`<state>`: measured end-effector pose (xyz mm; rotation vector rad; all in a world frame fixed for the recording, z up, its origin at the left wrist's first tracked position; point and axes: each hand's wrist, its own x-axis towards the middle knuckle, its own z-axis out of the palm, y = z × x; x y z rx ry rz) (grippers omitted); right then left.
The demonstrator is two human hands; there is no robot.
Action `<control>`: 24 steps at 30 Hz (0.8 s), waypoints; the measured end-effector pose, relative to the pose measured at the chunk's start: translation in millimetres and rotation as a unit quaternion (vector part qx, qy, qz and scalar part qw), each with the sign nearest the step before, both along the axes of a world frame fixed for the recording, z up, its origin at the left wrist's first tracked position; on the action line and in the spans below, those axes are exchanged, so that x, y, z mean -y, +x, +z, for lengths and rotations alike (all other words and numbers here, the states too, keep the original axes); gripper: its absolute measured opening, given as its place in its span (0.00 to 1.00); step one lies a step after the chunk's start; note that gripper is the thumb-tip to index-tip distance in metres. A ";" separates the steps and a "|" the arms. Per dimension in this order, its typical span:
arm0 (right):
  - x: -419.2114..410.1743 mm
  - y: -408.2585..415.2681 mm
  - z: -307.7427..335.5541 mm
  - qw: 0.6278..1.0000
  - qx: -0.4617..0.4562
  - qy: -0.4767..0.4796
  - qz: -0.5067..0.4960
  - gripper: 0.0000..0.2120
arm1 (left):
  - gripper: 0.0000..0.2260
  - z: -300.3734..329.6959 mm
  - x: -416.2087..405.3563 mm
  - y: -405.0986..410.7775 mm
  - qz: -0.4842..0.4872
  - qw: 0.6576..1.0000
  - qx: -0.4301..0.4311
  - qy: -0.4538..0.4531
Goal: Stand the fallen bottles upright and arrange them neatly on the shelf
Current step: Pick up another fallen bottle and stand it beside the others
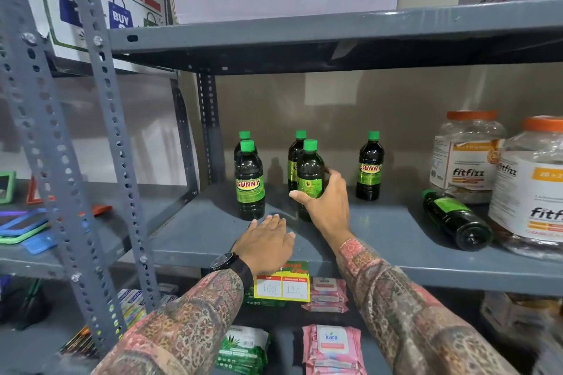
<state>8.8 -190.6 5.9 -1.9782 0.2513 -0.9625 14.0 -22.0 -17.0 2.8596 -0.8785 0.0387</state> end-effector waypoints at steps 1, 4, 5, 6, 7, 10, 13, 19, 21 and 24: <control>0.5 -0.6 0.2 1.000 -0.003 -0.007 -0.018 0.47 | 0.30 0.2 0.0 -0.8 0.000 1.000 -0.001 -0.002; 3.7 -1.0 -1.7 1.000 -0.001 0.002 -0.009 0.43 | 0.30 0.0 -0.9 -2.7 -0.003 1.000 -0.002 -0.002; 4.2 -1.4 -2.0 1.000 -0.003 0.009 0.001 0.41 | 0.30 0.0 -1.0 -3.0 -0.003 1.000 -0.003 -0.002; 4.1 -1.9 -1.8 1.000 -0.005 0.012 0.008 0.40 | 0.30 0.0 -1.0 -3.3 -0.002 1.000 -0.004 -0.002; 3.3 -2.3 -1.6 1.000 -0.007 0.011 0.011 0.40 | 0.30 0.2 -0.8 -3.2 -0.001 1.000 -0.003 -0.001; -0.4 -4.7 0.0 1.000 -0.023 -0.013 -0.009 0.47 | 0.30 1.1 -0.1 -3.6 0.002 1.000 -0.002 0.003; -0.9 -5.4 0.3 0.999 -0.035 -0.025 -0.019 0.42 | 0.30 0.8 -0.2 -4.0 0.003 1.000 -0.001 0.000; -1.3 -7.1 1.3 0.999 -0.030 -0.024 -0.009 0.37 | 0.30 2.3 -0.3 -4.3 0.004 1.000 -0.004 0.000; -3.7 -7.2 1.7 0.998 -0.037 -0.039 -0.025 0.40 | 0.30 2.8 -0.3 -4.5 0.005 1.000 -0.006 -0.001; -3.9 -5.0 0.3 0.997 -0.048 -0.060 -0.029 0.35 | 0.30 2.8 -0.2 -4.9 0.006 1.000 -0.004 0.000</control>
